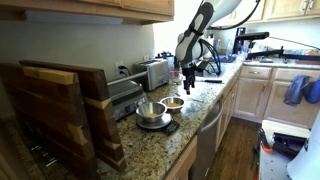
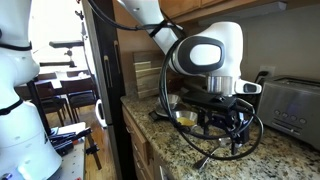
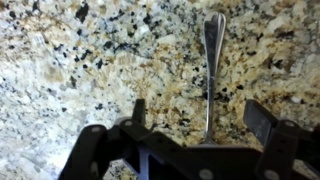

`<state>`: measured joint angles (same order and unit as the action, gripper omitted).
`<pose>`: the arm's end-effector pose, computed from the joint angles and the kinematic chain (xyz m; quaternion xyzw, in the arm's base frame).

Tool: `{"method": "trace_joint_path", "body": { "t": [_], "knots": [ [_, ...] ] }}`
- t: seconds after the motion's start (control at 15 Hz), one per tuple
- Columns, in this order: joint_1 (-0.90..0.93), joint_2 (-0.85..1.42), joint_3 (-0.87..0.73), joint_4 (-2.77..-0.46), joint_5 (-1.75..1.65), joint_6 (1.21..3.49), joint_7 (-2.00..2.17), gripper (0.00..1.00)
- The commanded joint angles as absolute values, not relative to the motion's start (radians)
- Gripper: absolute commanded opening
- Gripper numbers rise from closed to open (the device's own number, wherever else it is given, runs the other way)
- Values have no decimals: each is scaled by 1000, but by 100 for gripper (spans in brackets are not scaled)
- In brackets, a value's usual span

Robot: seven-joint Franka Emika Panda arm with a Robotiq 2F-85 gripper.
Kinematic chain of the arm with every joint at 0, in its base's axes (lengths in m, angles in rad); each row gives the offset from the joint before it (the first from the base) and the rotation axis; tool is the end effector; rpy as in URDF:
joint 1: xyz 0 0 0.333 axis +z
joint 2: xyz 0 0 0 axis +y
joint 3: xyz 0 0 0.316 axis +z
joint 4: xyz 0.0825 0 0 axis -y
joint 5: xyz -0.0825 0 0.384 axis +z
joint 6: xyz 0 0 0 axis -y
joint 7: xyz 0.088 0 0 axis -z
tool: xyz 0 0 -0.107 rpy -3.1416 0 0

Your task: Pick up the spoon from the countertop, scoop some powder from the bowl and put the scooped powder in the other bowl

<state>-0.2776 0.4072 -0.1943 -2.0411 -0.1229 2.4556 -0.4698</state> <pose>0.5349 -0.2700 0.2459 0.9955 0.0542 -0.0299 0.0716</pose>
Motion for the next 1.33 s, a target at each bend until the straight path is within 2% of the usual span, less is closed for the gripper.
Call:
{"method": "trace_joint_path", "body": {
  "t": [0.0, 0.93, 1.0, 1.07, 1.27],
  "knots": [
    [-293, 415, -176, -2035, -133, 2454, -462, 100],
    [-304, 514, -129, -1969, -117, 2480, -482, 100],
    [-307, 524, -127, -1963, -116, 2482, -483, 75],
    [-308, 533, -126, -1956, -117, 2486, -482, 73],
    [-313, 549, -121, -1938, -114, 2489, -486, 53]
  ]
}}
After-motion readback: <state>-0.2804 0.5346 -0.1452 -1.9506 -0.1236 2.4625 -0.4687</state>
